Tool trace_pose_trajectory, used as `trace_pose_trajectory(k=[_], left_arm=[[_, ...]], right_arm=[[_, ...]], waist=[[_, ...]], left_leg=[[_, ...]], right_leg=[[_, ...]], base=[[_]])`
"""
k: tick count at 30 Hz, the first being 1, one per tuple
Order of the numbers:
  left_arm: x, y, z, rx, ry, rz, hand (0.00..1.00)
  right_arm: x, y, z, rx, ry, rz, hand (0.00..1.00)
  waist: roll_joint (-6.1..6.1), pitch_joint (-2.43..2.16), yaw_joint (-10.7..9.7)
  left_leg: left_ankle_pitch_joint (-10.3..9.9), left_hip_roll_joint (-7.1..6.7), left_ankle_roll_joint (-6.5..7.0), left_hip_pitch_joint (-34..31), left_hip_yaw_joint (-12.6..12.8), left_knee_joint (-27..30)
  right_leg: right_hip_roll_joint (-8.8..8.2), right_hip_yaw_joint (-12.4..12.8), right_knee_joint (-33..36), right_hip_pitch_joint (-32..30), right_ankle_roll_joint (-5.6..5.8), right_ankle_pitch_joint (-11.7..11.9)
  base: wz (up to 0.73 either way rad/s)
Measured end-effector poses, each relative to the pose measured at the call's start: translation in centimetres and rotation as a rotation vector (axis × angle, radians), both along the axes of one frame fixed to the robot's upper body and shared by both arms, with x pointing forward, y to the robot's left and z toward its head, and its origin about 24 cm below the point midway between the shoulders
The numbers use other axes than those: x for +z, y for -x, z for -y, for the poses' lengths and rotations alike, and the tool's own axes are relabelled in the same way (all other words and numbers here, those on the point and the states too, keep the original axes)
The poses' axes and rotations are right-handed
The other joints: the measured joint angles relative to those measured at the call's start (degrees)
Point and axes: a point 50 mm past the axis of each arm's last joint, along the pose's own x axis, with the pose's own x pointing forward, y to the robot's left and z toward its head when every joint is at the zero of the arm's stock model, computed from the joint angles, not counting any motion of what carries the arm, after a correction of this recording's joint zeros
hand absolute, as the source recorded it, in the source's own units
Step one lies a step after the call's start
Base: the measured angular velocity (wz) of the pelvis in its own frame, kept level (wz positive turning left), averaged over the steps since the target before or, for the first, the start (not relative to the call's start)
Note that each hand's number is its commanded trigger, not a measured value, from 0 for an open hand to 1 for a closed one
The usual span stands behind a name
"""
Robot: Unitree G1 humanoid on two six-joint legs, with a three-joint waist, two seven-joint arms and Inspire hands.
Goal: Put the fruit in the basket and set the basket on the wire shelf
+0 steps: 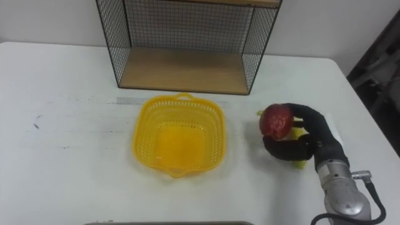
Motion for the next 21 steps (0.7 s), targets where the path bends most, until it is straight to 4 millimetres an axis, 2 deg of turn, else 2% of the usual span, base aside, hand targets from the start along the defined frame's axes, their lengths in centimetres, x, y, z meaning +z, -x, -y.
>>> trace_pose_trajectory(k=[5,9,16,21], left_arm=[[0.0,-0.1,0.0,0.0,0.001,0.004,0.0],[0.0,-0.2,-0.1,0.008,-0.003,0.009,0.0],[0.0,-0.4,0.0,-0.002,0.004,0.017,0.0],[-0.1,-0.1,0.1,-0.002,0.008,0.003,0.0]], right_arm=[[1.9,-0.4,-0.8,0.028,-0.025,0.089,1.0],[2.6,-0.5,-1.1,0.057,0.003,0.112,1.0],[3.4,-0.7,-1.7,0.101,0.082,0.125,1.0],[5.2,-0.8,-2.7,0.16,0.11,0.192,1.0]], waist=[[-0.02,0.14,0.18],[0.29,0.2,0.13],[0.73,0.05,0.2],[0.58,0.06,0.33]], left_leg=[[0.0,0.0,0.0,0.02,0.04,-0.26],[0.0,0.0,0.0,0.04,0.12,-0.31],[0.0,0.02,0.0,0.07,0.46,-0.32],[0.0,0.02,0.0,-0.16,0.46,-0.15]], right_leg=[[0.06,0.05,-0.19,-0.04,0.01,0.01],[0.06,0.15,-0.11,-0.13,0.01,0.01],[0.1,0.51,0.16,-0.31,0.01,0.01],[0.13,0.86,0.08,-0.47,0.01,0.01]], base=[[0.0],[0.0],[0.0],[-0.01]])
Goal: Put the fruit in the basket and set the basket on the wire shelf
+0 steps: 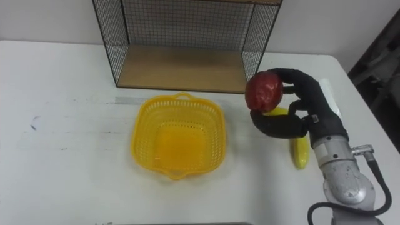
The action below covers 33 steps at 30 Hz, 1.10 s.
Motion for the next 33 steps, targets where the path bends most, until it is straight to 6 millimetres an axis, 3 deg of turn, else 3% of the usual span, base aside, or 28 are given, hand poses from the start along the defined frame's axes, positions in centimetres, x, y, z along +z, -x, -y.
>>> trace_pose_trajectory(k=[7,12,23,33], left_arm=[[-0.2,-0.5,0.2,-0.012,0.006,-0.005,0.0],[-0.2,-0.9,0.2,-0.017,0.006,0.004,0.0],[-0.2,-2.3,0.5,-0.05,0.009,0.032,0.0],[-0.3,-2.7,0.8,-0.094,0.016,0.029,0.0]], right_arm=[[0.7,-0.1,-0.5,0.041,0.022,0.016,1.0],[1.5,-0.1,-2.0,0.119,0.027,0.045,1.0],[-0.3,0.1,-5.7,0.323,0.048,-0.081,1.0],[-1.3,0.3,-6.8,0.388,0.032,-0.139,1.0]], waist=[[-0.58,-0.19,1.2],[-0.28,-0.03,1.39],[-0.41,-0.03,2.88],[-0.16,0.31,3.17]], left_leg=[[0.0,0.0,0.0,-0.83,-0.36,0.28],[0.0,0.04,0.0,-1.21,-0.51,0.65],[0.0,0.05,0.0,-1.73,-0.31,0.48],[0.0,0.13,0.0,-1.71,-0.24,0.94]], right_leg=[[-0.01,0.01,0.11,-0.69,-0.03,0.03],[0.0,-0.17,0.02,-0.8,-0.04,0.08],[-0.03,-0.19,0.67,-1.6,-0.12,0.15],[0.0,0.0,0.92,-1.49,-0.22,0.44]], base=[[0.0],[0.01],[0.0],[0.0]])
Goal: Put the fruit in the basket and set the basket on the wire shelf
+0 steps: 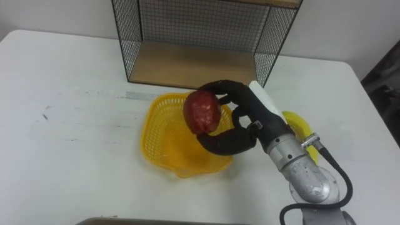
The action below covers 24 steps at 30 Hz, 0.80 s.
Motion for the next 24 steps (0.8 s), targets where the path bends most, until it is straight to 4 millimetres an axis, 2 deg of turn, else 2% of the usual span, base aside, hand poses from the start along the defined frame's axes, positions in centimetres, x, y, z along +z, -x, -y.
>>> trace_pose_trajectory(k=[4,8,9,10,11,12,24], left_arm=[[0.0,-0.5,0.2,-0.03,0.004,0.003,0.0],[-0.1,-0.6,0.4,-0.051,0.008,-0.001,0.0],[-0.1,-0.6,0.5,-0.054,0.008,-0.002,0.0],[-0.1,-0.6,0.5,-0.054,0.009,-0.002,0.0],[-0.1,-0.7,0.5,-0.055,0.01,-0.001,0.0],[-0.1,-0.7,0.5,-0.055,0.01,-0.001,0.0],[-0.1,-1.0,0.5,-0.06,0.012,0.004,0.0]], right_arm=[[-1.3,0.1,-0.5,0.025,0.001,-0.064,1.0],[-1.8,0.1,-0.6,0.023,0.005,-0.084,1.0],[-1.8,0.1,-0.6,0.023,0.007,-0.084,0.95],[-1.8,0.1,-0.6,0.023,0.016,-0.082,0.7],[-1.8,0.1,-0.5,0.023,0.022,-0.081,0.25],[-1.8,0.1,-0.6,0.023,0.022,-0.081,0.0],[-1.4,-0.2,-0.7,0.027,0.022,-0.063,0.0]], waist=[[-0.1,0.4,0.1],[-0.14,0.48,0.49],[-0.13,0.48,0.57],[-0.11,0.46,0.76],[-0.13,0.45,0.9],[-0.13,0.45,0.94],[0.05,0.33,0.97]], left_leg=[[-0.03,0.03,0.03,-0.18,-0.21,-0.22],[-0.04,0.03,0.04,-0.57,-0.56,-0.06],[-0.04,0.02,0.04,-0.65,-0.64,-0.02],[-0.03,0.01,0.04,-0.81,-0.8,0.08],[-0.03,0.01,0.04,-0.83,-0.93,0.25],[-0.03,0.0,0.04,-0.85,-1.0,0.33],[-0.03,0.0,0.04,-0.93,-1.23,0.56]], right_leg=[[-0.02,-0.53,0.0,0.0,-0.07,0.22],[-0.02,-0.59,-0.15,-0.12,-0.07,0.24],[-0.02,-0.64,-0.18,-0.13,-0.06,0.24],[-0.01,-0.71,-0.21,-0.17,-0.07,0.24],[-0.01,-0.78,-0.22,-0.18,-0.06,0.24],[-0.01,-0.82,-0.22,-0.18,-0.06,0.24],[-0.03,-1.03,-0.14,-0.02,-0.08,0.27]], base=[[0.02],[0.04],[0.06],[0.06],[0.05],[0.04],[0.0]])
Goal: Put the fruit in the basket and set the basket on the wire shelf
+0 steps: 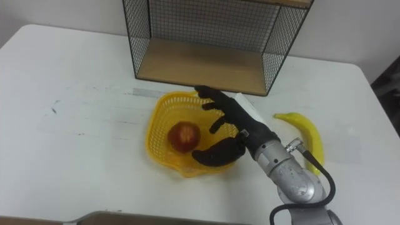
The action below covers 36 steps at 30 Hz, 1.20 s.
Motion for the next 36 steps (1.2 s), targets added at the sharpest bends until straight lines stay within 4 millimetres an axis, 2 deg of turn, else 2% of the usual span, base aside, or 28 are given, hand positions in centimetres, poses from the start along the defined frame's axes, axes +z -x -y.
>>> trace_pose_trajectory(k=[3,7,16,24,27,29,30,32,36], left_arm=[[0.0,0.0,0.1,-0.004,-0.001,-0.003,0.0],[0.0,0.2,0.0,-0.002,-0.004,-0.008,0.0],[0.0,0.6,0.0,0.001,-0.005,-0.018,0.0],[-0.1,1.2,0.0,0.003,0.0,-0.025,0.0],[-0.1,1.4,0.1,0.004,0.008,-0.024,0.0],[-0.2,1.9,0.4,0.043,0.015,-0.029,0.0],[-0.3,2.2,0.5,0.053,0.018,-0.037,0.0],[-0.3,2.6,0.5,0.067,0.018,-0.049,0.0],[-0.3,3.8,0.4,0.1,0.016,-0.067,0.0]], right_arm=[[-0.1,0.0,0.0,-0.001,-0.001,-0.002,0.0],[-0.2,0.0,0.0,-0.004,-0.004,-0.007,0.0],[-0.2,0.0,-0.1,-0.02,-0.02,0.0,0.0],[0.3,-0.3,0.6,-0.096,-0.041,0.048,0.0],[1.2,-0.4,1.3,-0.154,-0.076,0.103,0.0],[2.7,-0.4,1.9,-0.197,-0.087,0.184,0.0],[3.6,-0.5,2.3,-0.223,-0.095,0.242,0.0],[4.5,-0.6,3.0,-0.276,-0.108,0.312,0.0],[5.3,-0.6,4.5,-0.396,-0.13,0.389,0.0]], waist=[[0.35,-0.18,-0.02],[0.66,-0.2,-0.16],[0.01,-0.52,-0.51],[0.23,-0.39,-1.45],[0.7,-0.38,-1.46],[1.32,-0.36,-1.61],[1.27,-0.52,-1.59],[1.28,-0.52,-1.74],[0.98,-0.66,-2.25]], left_leg=[[0.0,0.0,0.0,0.0,-0.03,-0.22],[0.0,0.01,0.0,-0.06,-0.11,-0.21],[0.0,-0.01,0.0,-0.06,-0.1,0.06],[0.0,0.01,0.0,-0.07,-0.03,0.5],[-0.02,0.02,0.0,-0.07,-0.03,0.5],[-0.08,0.0,0.05,-0.11,-0.01,0.31],[-0.08,-0.03,0.06,-0.11,-0.04,0.14],[-0.07,-0.04,0.06,-0.08,-0.01,0.11],[-0.04,-0.06,0.07,0.04,-0.05,0.25]], right_leg=[[-0.01,-0.19,0.06,0.04,-0.03,0.03],[-0.05,-0.35,0.09,0.04,-0.06,0.05],[-0.04,-0.04,0.05,0.02,-0.05,0.05],[-0.01,0.27,0.2,-0.02,-0.07,0.05],[0.0,0.32,0.28,-0.07,-0.07,0.06],[-0.01,0.43,0.26,-0.09,-0.07,0.05],[-0.03,0.42,0.2,-0.08,-0.05,0.04],[0.0,0.52,0.03,-0.09,-0.05,0.04],[0.11,0.53,-1.08,0.46,0.06,0.2]], base=[[0.0],[0.0],[0.0],[0.0],[0.0],[0.0],[0.0],[0.0],[0.0]])
